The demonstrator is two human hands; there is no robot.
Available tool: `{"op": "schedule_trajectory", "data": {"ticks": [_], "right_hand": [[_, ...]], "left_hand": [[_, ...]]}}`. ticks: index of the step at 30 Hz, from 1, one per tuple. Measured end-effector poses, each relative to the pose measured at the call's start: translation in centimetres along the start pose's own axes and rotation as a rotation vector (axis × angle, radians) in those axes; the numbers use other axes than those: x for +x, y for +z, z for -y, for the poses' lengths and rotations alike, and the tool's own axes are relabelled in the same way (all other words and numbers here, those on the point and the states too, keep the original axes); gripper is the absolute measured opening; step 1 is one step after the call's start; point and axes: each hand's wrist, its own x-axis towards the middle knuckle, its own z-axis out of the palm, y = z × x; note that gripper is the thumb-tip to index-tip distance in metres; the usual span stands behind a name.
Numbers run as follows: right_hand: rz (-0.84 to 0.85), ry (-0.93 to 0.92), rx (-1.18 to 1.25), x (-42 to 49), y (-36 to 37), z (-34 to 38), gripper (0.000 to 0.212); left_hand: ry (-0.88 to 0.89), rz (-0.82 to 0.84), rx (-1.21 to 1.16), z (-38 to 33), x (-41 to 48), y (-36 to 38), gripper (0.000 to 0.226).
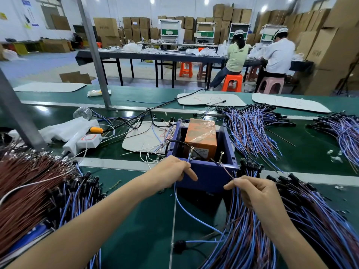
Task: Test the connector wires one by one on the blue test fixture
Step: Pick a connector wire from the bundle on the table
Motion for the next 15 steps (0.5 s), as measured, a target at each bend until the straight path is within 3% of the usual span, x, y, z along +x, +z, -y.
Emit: {"op": "schedule_trajectory", "data": {"ticks": [11, 15], "right_hand": [[-0.001, 0.022, 0.053, 0.1, 0.0, -0.1, 0.031], [-0.076, 0.015, 0.013, 0.2, -0.6, 0.0, 0.036]], "left_hand": [[0.120, -0.125, 0.210, 0.1, 0.1, -0.1, 0.049], [0.207, -0.269, 0.250, 1.8, -0.1, -0.1, 0.032]]}}
